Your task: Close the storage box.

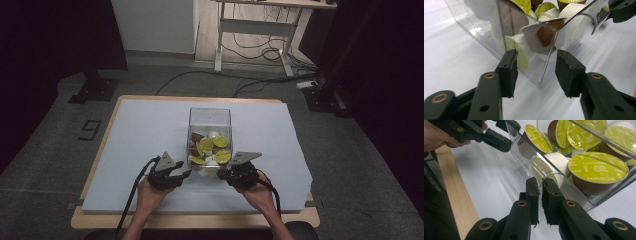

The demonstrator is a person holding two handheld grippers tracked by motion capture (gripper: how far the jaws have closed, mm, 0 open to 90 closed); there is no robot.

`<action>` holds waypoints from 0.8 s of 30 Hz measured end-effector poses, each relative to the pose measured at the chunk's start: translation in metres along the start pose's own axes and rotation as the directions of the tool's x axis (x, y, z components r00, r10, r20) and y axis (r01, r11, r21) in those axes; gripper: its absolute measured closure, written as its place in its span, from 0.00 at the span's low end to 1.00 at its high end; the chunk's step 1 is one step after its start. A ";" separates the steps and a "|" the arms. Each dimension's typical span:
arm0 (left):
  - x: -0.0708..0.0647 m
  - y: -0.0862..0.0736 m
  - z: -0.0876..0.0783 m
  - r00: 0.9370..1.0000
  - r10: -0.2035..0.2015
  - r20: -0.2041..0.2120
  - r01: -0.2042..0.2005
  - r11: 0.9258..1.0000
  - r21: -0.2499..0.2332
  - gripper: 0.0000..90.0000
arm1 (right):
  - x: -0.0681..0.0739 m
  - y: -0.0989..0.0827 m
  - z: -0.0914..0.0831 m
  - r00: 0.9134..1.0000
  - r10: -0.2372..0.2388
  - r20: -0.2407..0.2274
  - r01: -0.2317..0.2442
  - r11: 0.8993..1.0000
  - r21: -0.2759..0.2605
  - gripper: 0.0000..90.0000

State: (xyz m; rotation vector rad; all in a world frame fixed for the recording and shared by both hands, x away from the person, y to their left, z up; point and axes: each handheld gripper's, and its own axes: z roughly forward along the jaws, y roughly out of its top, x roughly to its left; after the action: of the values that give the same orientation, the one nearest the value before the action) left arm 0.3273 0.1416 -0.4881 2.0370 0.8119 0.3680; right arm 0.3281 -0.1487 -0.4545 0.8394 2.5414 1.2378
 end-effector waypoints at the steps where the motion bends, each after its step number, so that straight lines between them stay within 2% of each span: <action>1: 0.001 -0.001 -0.001 1.000 -0.004 0.001 0.004 1.000 0.001 0.55 | -0.001 0.000 0.000 1.000 0.006 -0.002 -0.006 1.000 -0.001 0.92; 4: 0.002 -0.004 -0.001 1.000 -0.004 -0.002 0.004 1.000 0.010 0.49 | -0.003 0.001 0.002 1.000 0.019 -0.002 -0.019 1.000 -0.004 0.92; 8: 0.003 -0.007 -0.002 1.000 -0.001 0.001 0.001 1.000 0.017 0.41 | -0.004 0.004 0.004 1.000 0.012 0.021 -0.012 1.000 -0.003 0.92; 11: 0.003 -0.010 -0.002 1.000 -0.001 -0.016 0.002 0.999 0.040 0.34 | -0.006 0.006 0.006 0.999 0.007 0.037 -0.007 1.000 0.000 0.92; 16: 0.008 -0.019 -0.005 1.000 -0.021 -0.020 0.022 0.998 0.059 0.23 | -0.007 0.008 0.008 0.999 -0.004 0.052 0.004 1.000 0.001 0.92; 24: 0.011 -0.031 -0.002 0.999 -0.043 -0.021 0.045 0.994 0.095 0.15 | -0.010 0.011 0.011 0.997 -0.004 0.071 0.003 1.000 0.007 0.92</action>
State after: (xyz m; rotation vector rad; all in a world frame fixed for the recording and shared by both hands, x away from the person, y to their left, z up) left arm 0.3220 0.1626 -0.5130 2.1034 0.8999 0.3288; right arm 0.3451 -0.1414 -0.4541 0.8642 2.4921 1.1771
